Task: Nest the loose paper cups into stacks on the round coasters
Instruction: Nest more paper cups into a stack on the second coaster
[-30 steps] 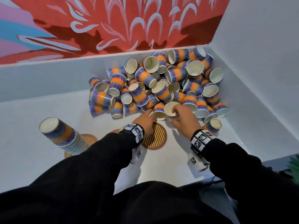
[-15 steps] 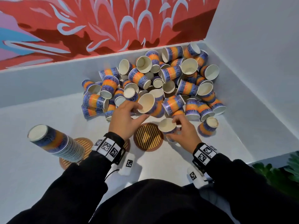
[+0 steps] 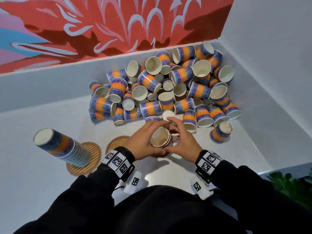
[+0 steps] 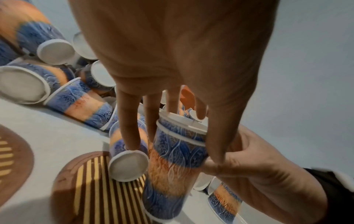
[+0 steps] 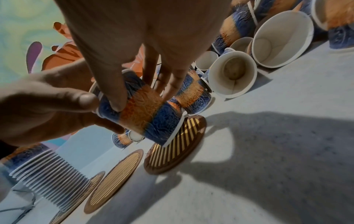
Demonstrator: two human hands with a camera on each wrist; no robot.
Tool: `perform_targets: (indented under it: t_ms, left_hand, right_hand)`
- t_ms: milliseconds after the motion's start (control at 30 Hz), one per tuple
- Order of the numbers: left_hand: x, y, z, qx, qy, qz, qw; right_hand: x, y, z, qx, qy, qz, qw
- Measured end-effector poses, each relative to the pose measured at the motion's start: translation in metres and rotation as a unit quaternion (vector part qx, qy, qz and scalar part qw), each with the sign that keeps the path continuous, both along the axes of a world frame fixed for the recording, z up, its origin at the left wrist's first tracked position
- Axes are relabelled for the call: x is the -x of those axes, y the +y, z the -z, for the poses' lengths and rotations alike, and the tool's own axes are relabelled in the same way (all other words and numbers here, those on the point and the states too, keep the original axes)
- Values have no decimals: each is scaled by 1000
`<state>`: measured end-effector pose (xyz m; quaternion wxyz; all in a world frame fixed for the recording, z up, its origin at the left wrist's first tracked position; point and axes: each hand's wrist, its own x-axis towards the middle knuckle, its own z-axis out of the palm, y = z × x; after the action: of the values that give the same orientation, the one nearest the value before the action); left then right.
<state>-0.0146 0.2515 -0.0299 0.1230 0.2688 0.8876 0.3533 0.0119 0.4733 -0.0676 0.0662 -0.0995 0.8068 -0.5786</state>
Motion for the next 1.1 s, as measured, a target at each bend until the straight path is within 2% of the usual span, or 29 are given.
perform_targets:
  t_ms: [67,167,267,333,433,533,700,867,1000,1100]
  left_hand:
    - [-5,-1,4,1,-7,-4,1000]
    - [-9,-10,6,10,-1,-54,998]
    - [-8,-27,4,11,-14,-117,993]
    - [-8,-41,0,-1,-18,-150,989]
    - [-8,-59,-14,-38,-36,-207,977]
    - [-5,-73,-31,-66,-24,-255,964]
    - [5,-85,-52,-114,10,-313,943]
    - [9,-85,-62,-111,46,-306,944]
    - [7,-85,-70,-113,39,-288,950]
    - [5,-81,-72,-82,-6,-221,972]
  right_hand:
    - [1,-1,1,-7,-16,-26,1000]
    - [6,2,0,-47,-26,-41,998]
    - [16,3,5,-145,6,3,989]
    - [29,-3,9,-175,-32,41,983]
    - [49,-20,12,-171,-155,72,970]
    - [63,-40,11,-200,-182,57,961]
    - [77,-68,16,-130,-243,104,956]
    - [71,-71,15,-130,-200,63,969]
    - [50,-56,11,-114,-54,23,992]
    - [38,-45,1,-99,5,15,995]
